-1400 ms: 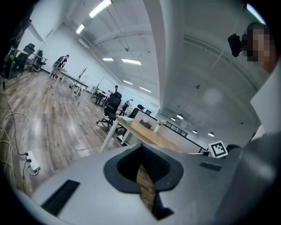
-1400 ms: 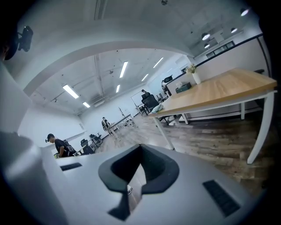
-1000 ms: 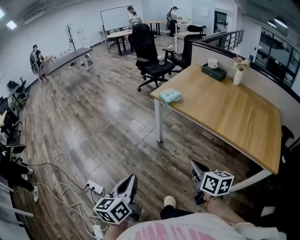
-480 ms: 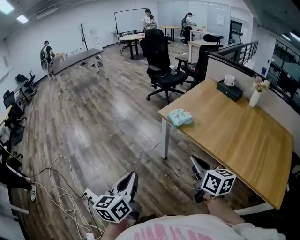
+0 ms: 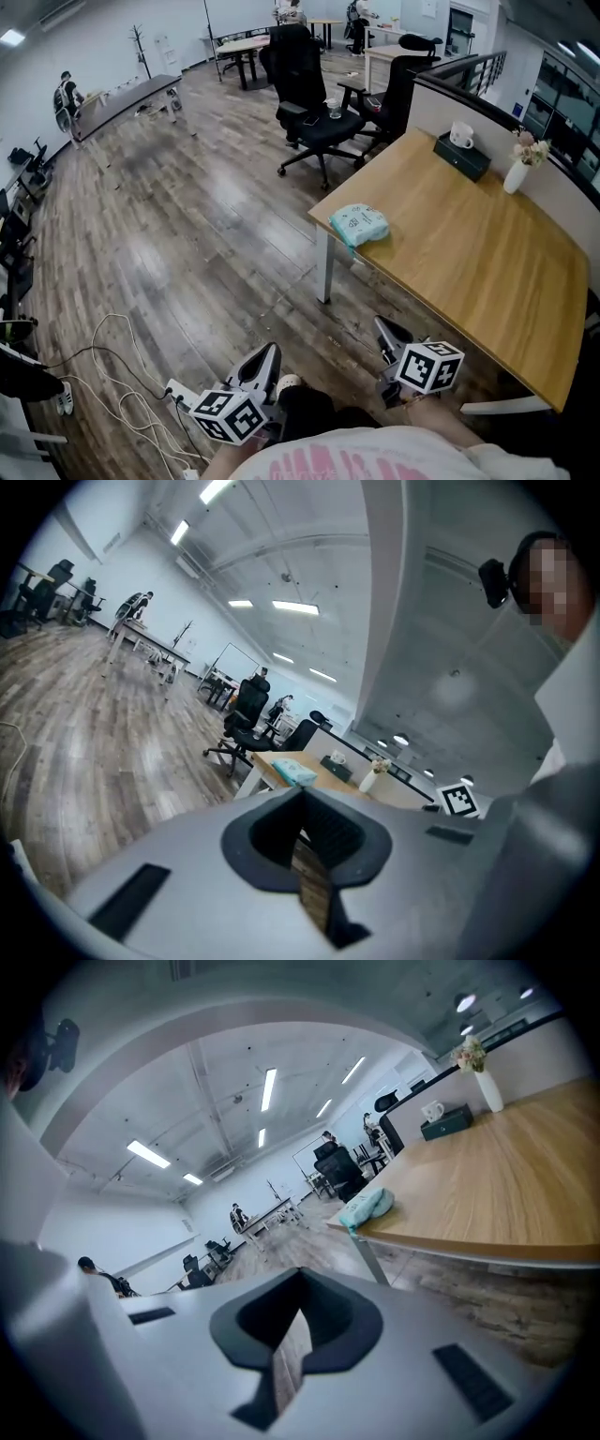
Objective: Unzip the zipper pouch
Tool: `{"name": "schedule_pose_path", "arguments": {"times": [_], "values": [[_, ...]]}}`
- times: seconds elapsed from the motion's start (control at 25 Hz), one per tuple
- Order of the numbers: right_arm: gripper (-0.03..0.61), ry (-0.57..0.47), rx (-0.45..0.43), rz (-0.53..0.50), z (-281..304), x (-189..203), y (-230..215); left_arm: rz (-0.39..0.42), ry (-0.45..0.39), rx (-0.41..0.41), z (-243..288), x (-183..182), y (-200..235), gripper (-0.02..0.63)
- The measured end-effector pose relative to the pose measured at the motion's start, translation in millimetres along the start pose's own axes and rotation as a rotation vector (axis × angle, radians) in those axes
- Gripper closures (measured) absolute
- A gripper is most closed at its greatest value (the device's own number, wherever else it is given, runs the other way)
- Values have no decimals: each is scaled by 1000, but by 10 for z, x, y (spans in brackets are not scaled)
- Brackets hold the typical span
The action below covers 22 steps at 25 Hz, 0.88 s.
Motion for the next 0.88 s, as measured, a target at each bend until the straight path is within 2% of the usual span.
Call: {"name": "schedule_pose_path", "arguments": {"times": [0.2,0.52,0.68,0.88], "values": [[581,-43,25,21,456,-277,111,33,30,81,527,-393,347,612],[581,-171,47,34,1062,-707,319,112,33,206,1161,-981,882,612],[581,-218,88,65,1241,-724,312,144,52,284,1420,-1110,1070,612],[581,-230,162,104,1348,-575,216,179,96,372,1693,-1106,1230,612]]}}
Point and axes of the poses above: the fingertips, and each gripper's own axes: z forward along the fingers, y to its left, x out of its underside, the point moved 6 cm from there along -z, backward along the fingers, and after that the axes turned 12 degrees about z, right-handed, at the moved point
